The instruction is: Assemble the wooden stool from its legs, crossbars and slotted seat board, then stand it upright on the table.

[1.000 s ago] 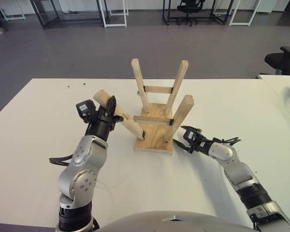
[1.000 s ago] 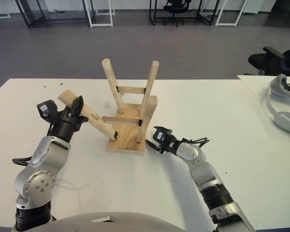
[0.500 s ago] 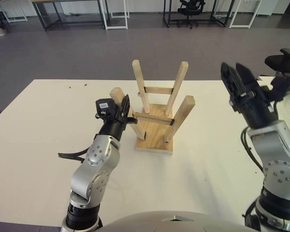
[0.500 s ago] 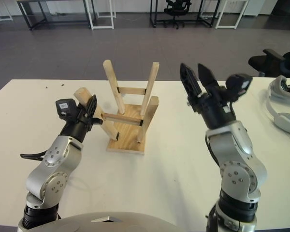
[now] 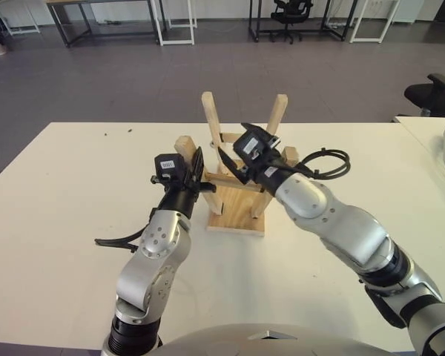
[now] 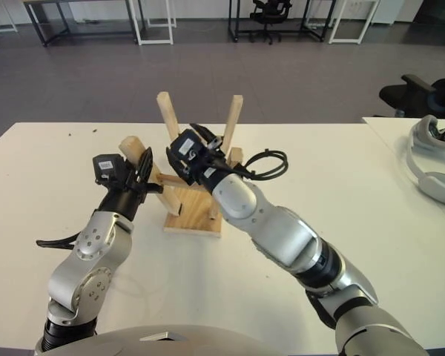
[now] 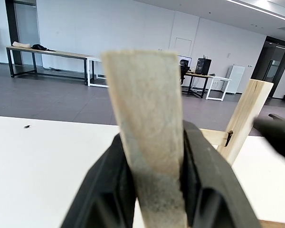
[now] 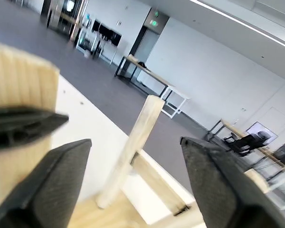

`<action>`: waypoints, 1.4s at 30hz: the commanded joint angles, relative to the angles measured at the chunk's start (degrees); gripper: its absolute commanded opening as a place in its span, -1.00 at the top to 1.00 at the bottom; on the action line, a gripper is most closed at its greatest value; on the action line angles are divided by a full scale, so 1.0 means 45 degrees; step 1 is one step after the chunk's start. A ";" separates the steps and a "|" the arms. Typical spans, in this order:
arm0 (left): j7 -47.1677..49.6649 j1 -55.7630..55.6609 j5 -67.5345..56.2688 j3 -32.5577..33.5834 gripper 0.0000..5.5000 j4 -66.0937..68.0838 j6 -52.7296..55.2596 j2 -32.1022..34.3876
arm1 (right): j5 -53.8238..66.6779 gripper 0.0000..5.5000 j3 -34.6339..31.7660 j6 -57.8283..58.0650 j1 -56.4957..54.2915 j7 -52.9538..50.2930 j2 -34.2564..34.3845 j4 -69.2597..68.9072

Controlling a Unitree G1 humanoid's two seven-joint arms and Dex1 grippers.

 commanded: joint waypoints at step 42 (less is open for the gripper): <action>-0.6519 -0.3038 -0.5208 0.0113 -0.30 0.4773 0.2291 0.2192 | 0.3560 -0.26 -0.9559 -0.2416 0.4717 0.7421 0.1407 0.3371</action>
